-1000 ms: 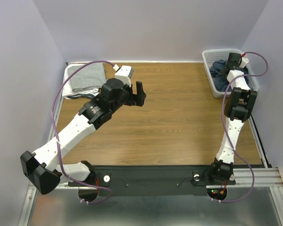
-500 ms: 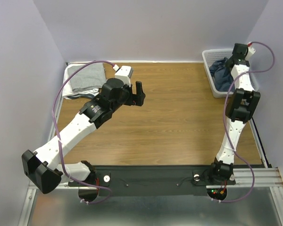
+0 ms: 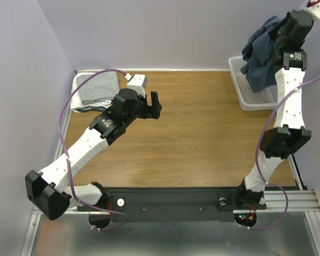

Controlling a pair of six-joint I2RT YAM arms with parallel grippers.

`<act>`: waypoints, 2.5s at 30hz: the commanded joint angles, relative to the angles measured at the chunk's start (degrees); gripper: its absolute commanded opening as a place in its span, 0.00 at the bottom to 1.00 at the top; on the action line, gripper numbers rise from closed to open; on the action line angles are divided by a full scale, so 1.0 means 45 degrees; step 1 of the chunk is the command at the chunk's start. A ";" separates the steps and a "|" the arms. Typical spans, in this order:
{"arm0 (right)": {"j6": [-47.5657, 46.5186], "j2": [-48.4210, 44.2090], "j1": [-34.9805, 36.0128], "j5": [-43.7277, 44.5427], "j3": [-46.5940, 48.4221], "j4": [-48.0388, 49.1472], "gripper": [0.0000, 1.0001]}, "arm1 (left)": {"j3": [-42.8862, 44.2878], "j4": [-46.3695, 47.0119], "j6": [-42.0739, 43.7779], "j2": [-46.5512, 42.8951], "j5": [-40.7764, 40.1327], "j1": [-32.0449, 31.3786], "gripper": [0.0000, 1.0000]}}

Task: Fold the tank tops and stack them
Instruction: Grab the tank top from the pile, then move the tank top to the center of the board, then flatten the tank top out

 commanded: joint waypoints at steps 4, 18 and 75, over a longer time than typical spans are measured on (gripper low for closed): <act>-0.1328 -0.2679 0.2492 -0.1024 -0.0710 0.1917 0.00 | 0.0002 0.0720 -0.0300 -0.0679 -0.0277 0.0236 0.97; 0.0314 -0.5143 0.5426 -0.1520 -0.8384 0.2994 0.78 | -0.0407 0.1188 -0.1901 -0.0369 -0.0357 0.0510 0.98; 0.3888 -0.8171 0.8785 -0.0228 -2.1787 0.0298 0.38 | -0.5447 0.2751 -0.5379 0.0844 -0.0435 0.1174 0.73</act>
